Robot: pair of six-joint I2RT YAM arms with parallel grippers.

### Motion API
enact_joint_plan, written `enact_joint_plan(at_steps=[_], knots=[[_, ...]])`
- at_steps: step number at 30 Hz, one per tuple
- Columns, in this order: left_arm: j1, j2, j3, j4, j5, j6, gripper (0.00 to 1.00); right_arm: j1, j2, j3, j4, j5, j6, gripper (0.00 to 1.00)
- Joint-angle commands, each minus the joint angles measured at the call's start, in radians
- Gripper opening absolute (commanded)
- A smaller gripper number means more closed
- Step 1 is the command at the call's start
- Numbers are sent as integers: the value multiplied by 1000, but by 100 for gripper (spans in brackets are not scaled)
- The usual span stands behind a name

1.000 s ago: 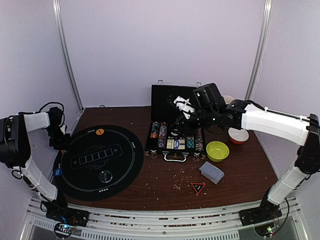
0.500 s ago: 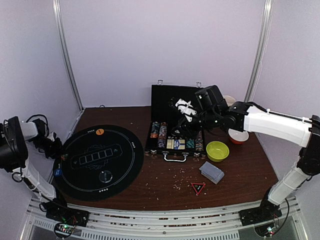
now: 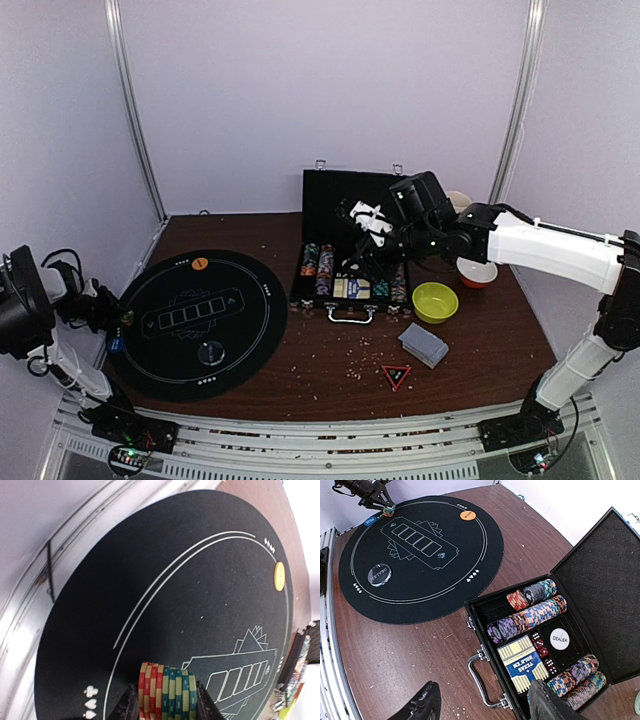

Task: Distribute texas hold em gaming equipment
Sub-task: Adjust the poker chips pile on the poker table mat.

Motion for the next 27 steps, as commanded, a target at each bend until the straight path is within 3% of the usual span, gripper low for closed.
enact_joint_plan(at_steps=[1, 14, 21, 27], knots=[[81, -41, -63, 85, 26, -69, 0, 9, -6, 22, -17, -37, -10, 63], [155, -28, -143, 159, 66, -114, 0, 13, -16, 23, -39, -32, -20, 65], [155, -13, -152, 115, -39, -82, 15, 15, -22, 27, -43, -33, -29, 67], [156, 21, -127, 75, -63, -70, 22, 16, -22, 29, -41, -31, -30, 67]])
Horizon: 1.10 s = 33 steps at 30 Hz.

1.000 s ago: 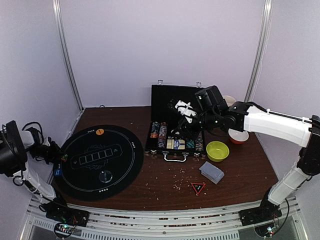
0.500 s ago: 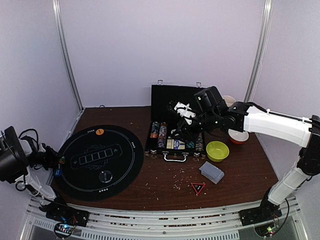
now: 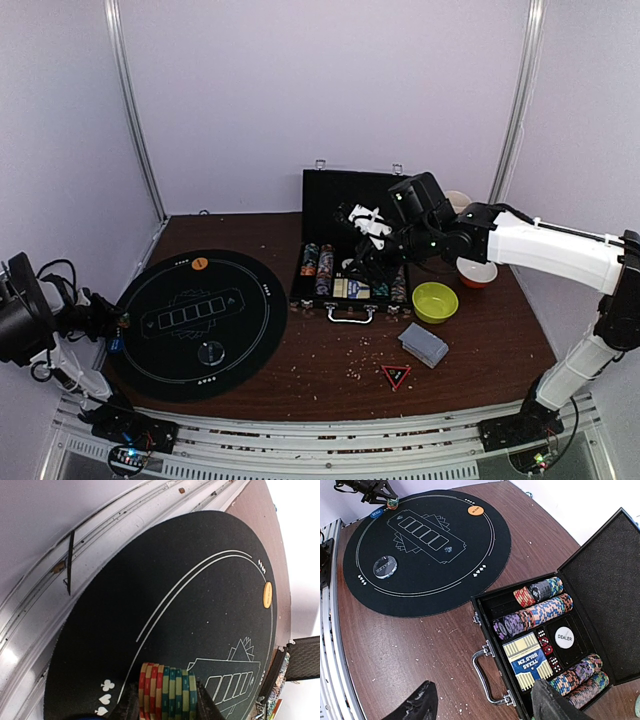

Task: Distribute texas hold em gaming equipment
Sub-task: Adjust the poker chips pile on the poker table mat.

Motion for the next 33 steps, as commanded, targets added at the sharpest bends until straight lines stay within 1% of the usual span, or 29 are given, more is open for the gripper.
enact_joint_plan(at_steps=[1, 4, 9, 12, 14, 15, 16, 17, 19, 22, 25, 26, 29, 33], knots=[[46, 71, -18, -43, -125, 8, 22, 9, -22, 26, -11, -9, -6, 67], [46, 69, -47, -8, -112, -18, 23, 8, -21, 31, -14, -9, -7, 67], [46, 17, -44, -13, -133, -9, 18, 9, -25, 32, -22, -5, -8, 68], [30, 9, -18, -36, -110, 28, 11, 10, -21, 39, -22, -3, -10, 68], [-16, -4, 24, -74, -132, 63, 3, 9, -17, 45, -22, -6, -10, 68], [-45, -17, 55, -103, -174, 83, 0, 12, -14, 49, -23, -10, -11, 68], [-73, -35, 86, -133, -230, 90, 0, 11, -12, 53, -26, -12, -11, 68], [-91, -56, 111, -143, -239, 93, 0, 12, -10, 56, -28, -13, -12, 68], [-134, -80, 183, -189, -313, 114, 0, 14, -6, 60, -32, -13, -13, 68], [-163, -72, 301, -290, -398, 167, 0, 17, -4, 63, -37, -9, -14, 68], [-203, -75, 360, -364, -485, 203, 0, 18, -7, 59, -28, -9, -11, 68], [-234, -72, 373, -379, -535, 218, 0, 19, -9, 56, -25, -10, -10, 68], [-361, -34, 412, -437, -759, 265, 0, 21, -6, 55, -22, -14, -13, 68], [-488, 39, 434, -463, -933, 280, 0, 23, -3, 59, -27, -14, -17, 69]])
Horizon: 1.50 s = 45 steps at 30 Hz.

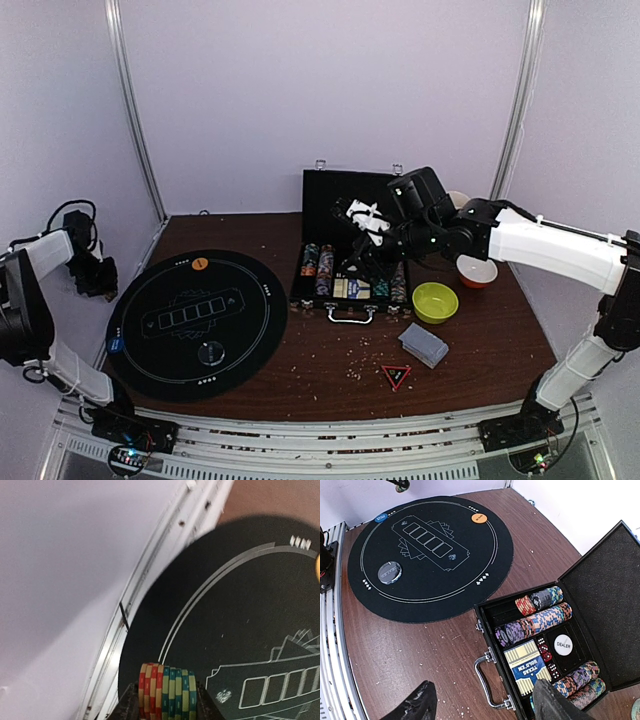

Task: Distribute texas hold em gaming equipment
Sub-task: Adjust the poker chips pile on the poker table mat, then pick up the pile of poker chips from the poker table mat.

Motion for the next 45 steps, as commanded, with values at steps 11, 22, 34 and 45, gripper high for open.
enact_joint_plan(at_steps=[11, 22, 34, 45], knots=[[-122, 215, 45, -75, -67, 70, 0, 13, -7, 17, -13, 2, -5, 69], [-121, 282, 8, -42, -44, 72, 20, 15, -7, 21, -21, 11, -9, 69], [-122, 305, 3, -44, -42, 66, 39, 17, -12, 19, -23, 12, -12, 69], [-122, 263, 18, -44, -65, 73, 15, 17, -7, 20, -27, 10, -13, 70]])
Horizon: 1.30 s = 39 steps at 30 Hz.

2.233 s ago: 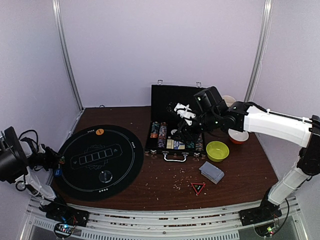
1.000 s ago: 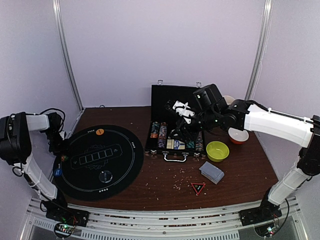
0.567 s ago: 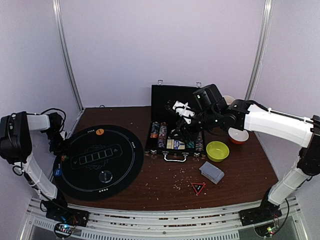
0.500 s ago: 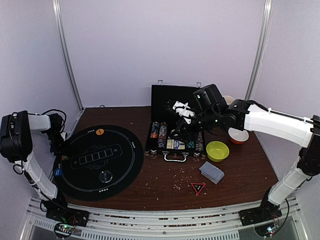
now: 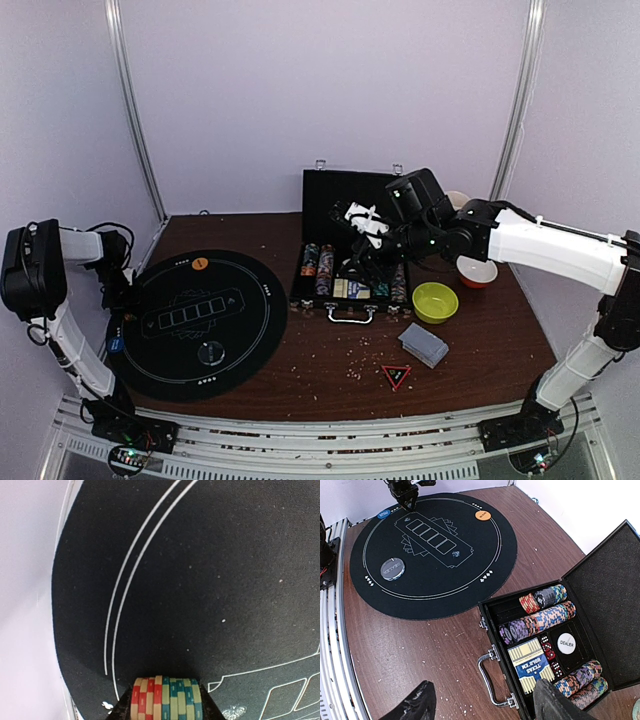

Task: Distribute texas hold em gaming equipment
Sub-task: Pick up the pile of poker chips from the poker table mat, then pass from the left arm to the right

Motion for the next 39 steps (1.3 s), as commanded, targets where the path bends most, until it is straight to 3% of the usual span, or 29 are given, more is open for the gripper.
enact_joint_plan(at_steps=[1, 3, 8, 10, 13, 17, 25, 31, 35, 39], knots=[[4, -40, 6, -2, -17, 8, 9, 6, -6, 23, -15, 8, -10, 70], [4, -61, 10, -8, -46, 7, 0, 5, -4, 25, -17, 10, -10, 70], [-16, -72, 38, -26, -200, 6, 0, 7, -2, 31, -21, 9, -12, 70], [-38, -64, 46, -32, -190, 6, 0, 7, 0, 34, -22, 9, -11, 70], [-41, -61, 53, -26, -47, 15, 0, 7, 0, 39, -29, 11, -14, 70], [-41, -115, 46, 55, 242, 26, 0, 8, 1, 44, -31, 12, -13, 70], [-57, -195, -3, 174, 604, -153, 0, 32, 14, 68, -27, 40, -11, 70], [-195, -350, -71, 289, 721, -327, 0, 90, 54, 87, 5, 57, -35, 70], [-374, -388, -175, 489, 785, -483, 0, 147, 79, 68, 105, 21, -82, 70], [-569, -332, -249, 685, 804, -587, 0, 193, 88, 12, 178, -8, -172, 70]])
